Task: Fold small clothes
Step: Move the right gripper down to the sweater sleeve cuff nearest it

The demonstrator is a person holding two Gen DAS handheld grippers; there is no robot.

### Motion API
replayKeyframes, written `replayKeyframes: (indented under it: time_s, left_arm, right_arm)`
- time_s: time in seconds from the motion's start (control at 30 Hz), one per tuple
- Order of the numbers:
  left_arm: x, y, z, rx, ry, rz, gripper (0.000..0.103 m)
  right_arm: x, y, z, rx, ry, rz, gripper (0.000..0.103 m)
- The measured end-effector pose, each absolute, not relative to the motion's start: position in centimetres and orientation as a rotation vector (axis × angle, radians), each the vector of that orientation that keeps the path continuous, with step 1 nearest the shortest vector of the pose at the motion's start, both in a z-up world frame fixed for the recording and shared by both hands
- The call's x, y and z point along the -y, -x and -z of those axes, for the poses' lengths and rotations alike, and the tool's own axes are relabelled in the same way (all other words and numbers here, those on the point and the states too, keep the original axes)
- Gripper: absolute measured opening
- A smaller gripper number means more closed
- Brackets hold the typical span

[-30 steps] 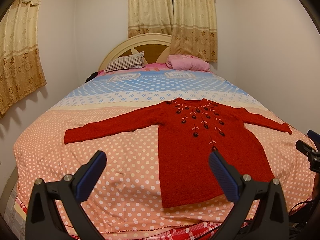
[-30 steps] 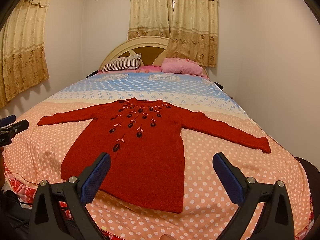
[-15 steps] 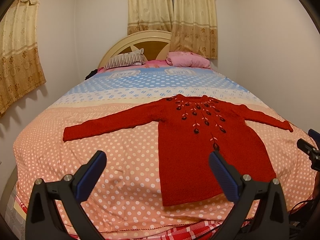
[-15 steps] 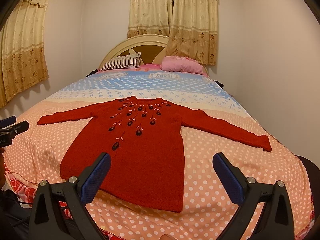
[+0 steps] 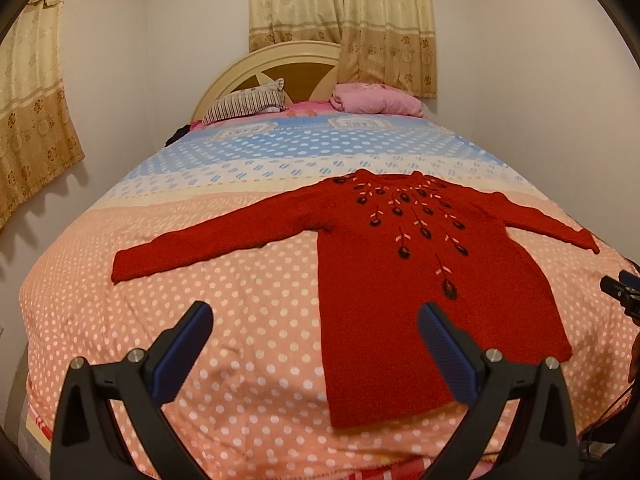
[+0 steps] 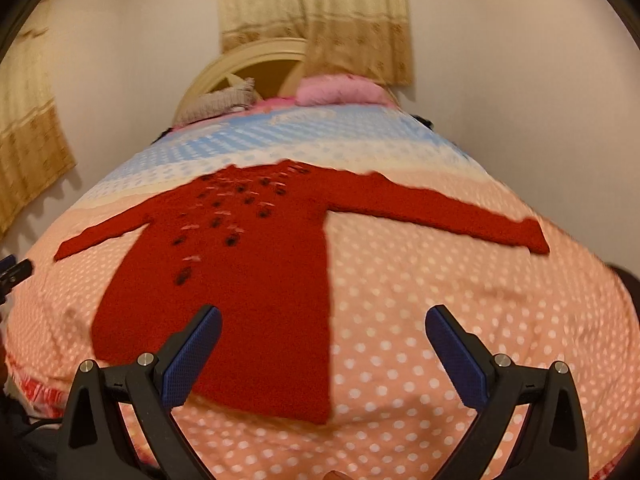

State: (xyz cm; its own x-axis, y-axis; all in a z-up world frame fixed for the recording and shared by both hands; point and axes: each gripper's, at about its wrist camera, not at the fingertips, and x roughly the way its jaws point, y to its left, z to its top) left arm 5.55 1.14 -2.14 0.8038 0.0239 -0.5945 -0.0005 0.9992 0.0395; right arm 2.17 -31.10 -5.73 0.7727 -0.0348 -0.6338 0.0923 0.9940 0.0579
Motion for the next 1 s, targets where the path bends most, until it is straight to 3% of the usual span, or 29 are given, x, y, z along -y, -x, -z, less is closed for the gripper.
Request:
replayKeyframes:
  time_s: [1.0]
  left_arm:
    - [3.8,-21.3,8.0,-0.735,-0.032,-0.035,0.103]
  right_arm:
    - [59.7,-12.7,9.3,-0.81,-0.579,0.464,0.102]
